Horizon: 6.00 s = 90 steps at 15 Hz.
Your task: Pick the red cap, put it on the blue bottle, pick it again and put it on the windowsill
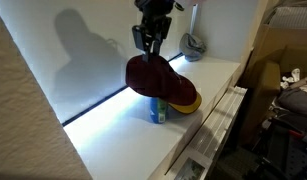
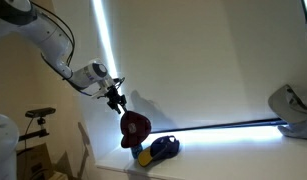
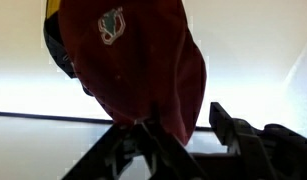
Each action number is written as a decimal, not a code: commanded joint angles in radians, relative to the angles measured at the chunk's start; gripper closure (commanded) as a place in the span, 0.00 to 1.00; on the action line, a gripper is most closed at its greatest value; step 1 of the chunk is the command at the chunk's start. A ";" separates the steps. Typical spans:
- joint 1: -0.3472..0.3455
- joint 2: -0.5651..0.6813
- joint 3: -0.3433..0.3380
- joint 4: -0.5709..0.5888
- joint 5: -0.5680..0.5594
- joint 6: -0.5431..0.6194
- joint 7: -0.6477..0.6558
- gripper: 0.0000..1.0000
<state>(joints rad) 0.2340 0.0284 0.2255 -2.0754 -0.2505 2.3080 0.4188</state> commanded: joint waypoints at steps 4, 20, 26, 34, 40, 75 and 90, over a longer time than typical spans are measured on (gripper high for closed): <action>0.011 -0.030 0.008 0.038 -0.104 0.071 0.241 0.19; -0.007 -0.026 -0.016 0.043 0.018 0.068 0.306 0.00; -0.009 -0.003 -0.020 0.053 0.070 -0.031 0.286 0.00; -0.009 0.016 -0.033 0.045 0.174 -0.208 0.187 0.00; -0.006 0.012 -0.043 -0.009 -0.077 -0.105 0.464 0.00; 0.009 0.129 -0.047 0.012 0.139 -0.103 0.346 0.00; 0.008 0.117 -0.049 0.016 0.120 -0.099 0.380 0.90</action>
<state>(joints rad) 0.2375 0.1359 0.1841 -2.0601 -0.1312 2.2184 0.8081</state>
